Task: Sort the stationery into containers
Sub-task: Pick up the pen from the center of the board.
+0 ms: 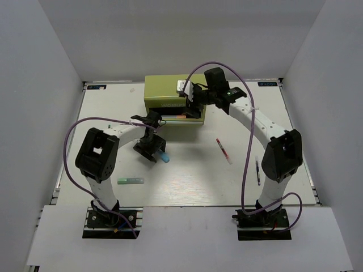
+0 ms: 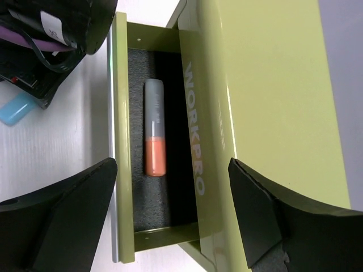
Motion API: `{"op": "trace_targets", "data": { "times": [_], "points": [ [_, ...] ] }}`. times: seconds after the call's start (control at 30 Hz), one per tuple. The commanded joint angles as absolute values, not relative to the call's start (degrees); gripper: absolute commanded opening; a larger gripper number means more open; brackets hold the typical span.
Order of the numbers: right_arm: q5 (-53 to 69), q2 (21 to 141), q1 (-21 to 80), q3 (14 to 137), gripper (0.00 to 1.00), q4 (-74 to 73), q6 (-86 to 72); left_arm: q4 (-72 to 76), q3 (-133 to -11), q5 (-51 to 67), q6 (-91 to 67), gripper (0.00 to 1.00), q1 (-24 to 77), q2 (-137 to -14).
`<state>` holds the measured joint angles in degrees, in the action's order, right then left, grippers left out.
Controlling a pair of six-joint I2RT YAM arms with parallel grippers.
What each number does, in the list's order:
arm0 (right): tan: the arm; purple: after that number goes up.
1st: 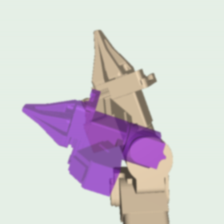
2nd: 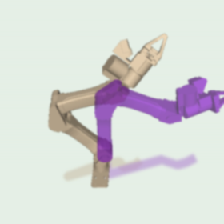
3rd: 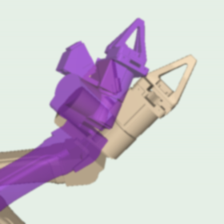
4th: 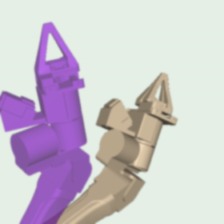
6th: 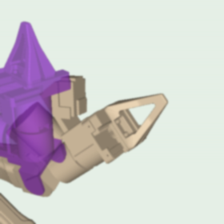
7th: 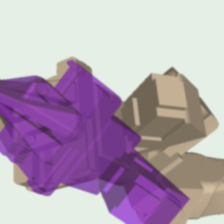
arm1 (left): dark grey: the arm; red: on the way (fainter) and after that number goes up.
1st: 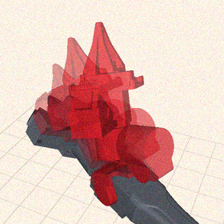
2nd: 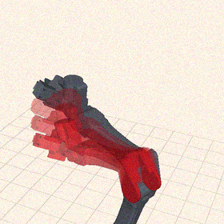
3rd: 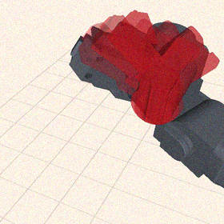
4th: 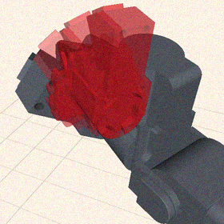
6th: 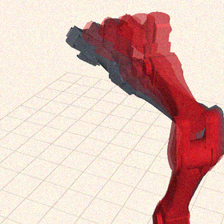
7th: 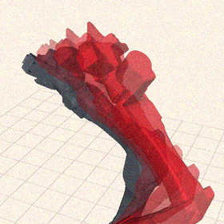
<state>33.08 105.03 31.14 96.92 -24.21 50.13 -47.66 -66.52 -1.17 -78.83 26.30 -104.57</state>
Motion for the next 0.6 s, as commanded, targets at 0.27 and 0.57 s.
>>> {"op": "trace_targets", "data": {
  "times": [0.27,0.57],
  "points": [
    [35.7,97.1,30.8,90.4,0.85,-18.6,45.7,-50.8,-57.8,-4.2,-79.5,0.41,26.9,-98.2],
    [33.4,88.0,29.6,78.0,0.80,-15.2,43.0,-45.4,-58.9,-8.7,-75.9,0.00,27.4,-81.0]
  ]
}}
